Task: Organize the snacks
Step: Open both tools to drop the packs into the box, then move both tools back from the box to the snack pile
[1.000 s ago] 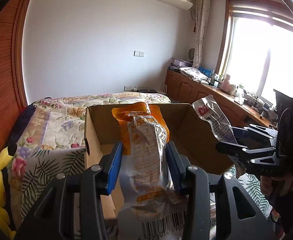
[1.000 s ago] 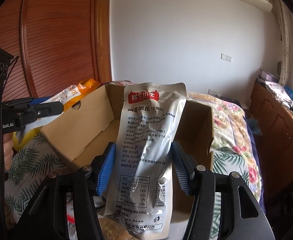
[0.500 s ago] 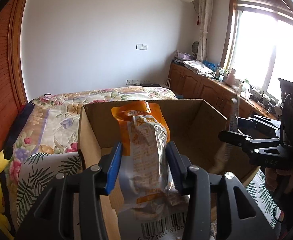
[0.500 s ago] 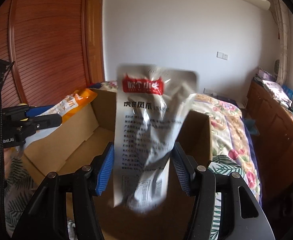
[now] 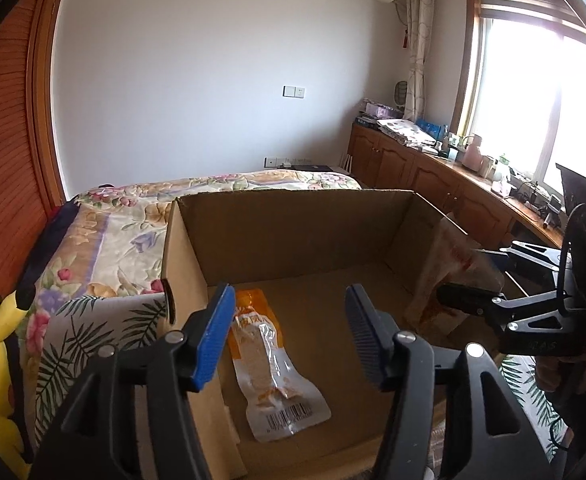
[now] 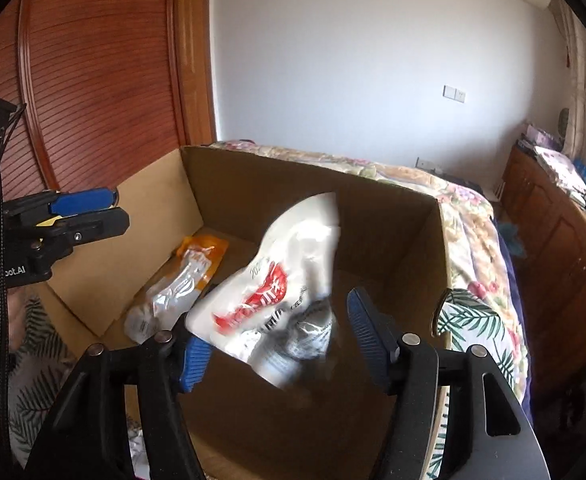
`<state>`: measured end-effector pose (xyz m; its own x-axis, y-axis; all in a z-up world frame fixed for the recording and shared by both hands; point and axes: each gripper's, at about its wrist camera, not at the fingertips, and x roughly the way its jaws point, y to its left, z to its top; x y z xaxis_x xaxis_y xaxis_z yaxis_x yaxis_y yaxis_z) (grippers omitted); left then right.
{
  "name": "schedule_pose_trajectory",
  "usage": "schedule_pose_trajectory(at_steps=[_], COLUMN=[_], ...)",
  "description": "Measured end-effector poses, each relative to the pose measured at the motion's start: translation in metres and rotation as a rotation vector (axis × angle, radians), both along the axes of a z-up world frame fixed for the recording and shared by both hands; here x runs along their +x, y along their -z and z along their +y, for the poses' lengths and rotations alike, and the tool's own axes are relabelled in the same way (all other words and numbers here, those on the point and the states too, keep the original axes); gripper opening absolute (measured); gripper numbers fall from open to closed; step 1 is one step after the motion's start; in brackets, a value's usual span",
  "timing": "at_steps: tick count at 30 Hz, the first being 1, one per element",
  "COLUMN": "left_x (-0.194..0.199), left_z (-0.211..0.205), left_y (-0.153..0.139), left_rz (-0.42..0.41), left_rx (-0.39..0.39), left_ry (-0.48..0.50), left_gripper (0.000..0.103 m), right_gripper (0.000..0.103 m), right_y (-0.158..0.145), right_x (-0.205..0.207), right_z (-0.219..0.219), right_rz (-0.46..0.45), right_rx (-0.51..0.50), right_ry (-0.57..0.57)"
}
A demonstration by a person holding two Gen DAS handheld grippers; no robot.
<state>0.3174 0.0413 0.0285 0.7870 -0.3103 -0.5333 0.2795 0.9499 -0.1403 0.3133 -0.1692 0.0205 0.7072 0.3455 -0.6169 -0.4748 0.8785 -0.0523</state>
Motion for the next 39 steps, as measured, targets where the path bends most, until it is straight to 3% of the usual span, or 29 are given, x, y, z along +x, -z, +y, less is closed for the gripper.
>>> schedule_pose_trajectory(at_steps=[11, 24, 32, 39], left_x=[-0.034, -0.087, -0.124, -0.144], left_z=[-0.002, 0.009, 0.013, 0.013], left_y=[-0.007, -0.017, 0.003, 0.038], left_rz=[-0.010, -0.039, -0.014, 0.057], left_rx=[0.004, 0.004, 0.035, 0.048], left_ry=[0.017, 0.016, 0.005, -0.003], left_gripper=[0.061, 0.066, 0.068, 0.068], right_gripper=[0.074, 0.074, 0.074, 0.074], right_y=[-0.008, -0.022, -0.004, 0.027], right_x=[-0.024, -0.077, -0.114, -0.140], right_z=[-0.007, -0.012, -0.020, -0.024], right_rz=[-0.004, -0.012, 0.016, 0.071], right_rx=[0.032, 0.099, 0.125, 0.104], right_ry=[-0.012, -0.038, -0.036, -0.039])
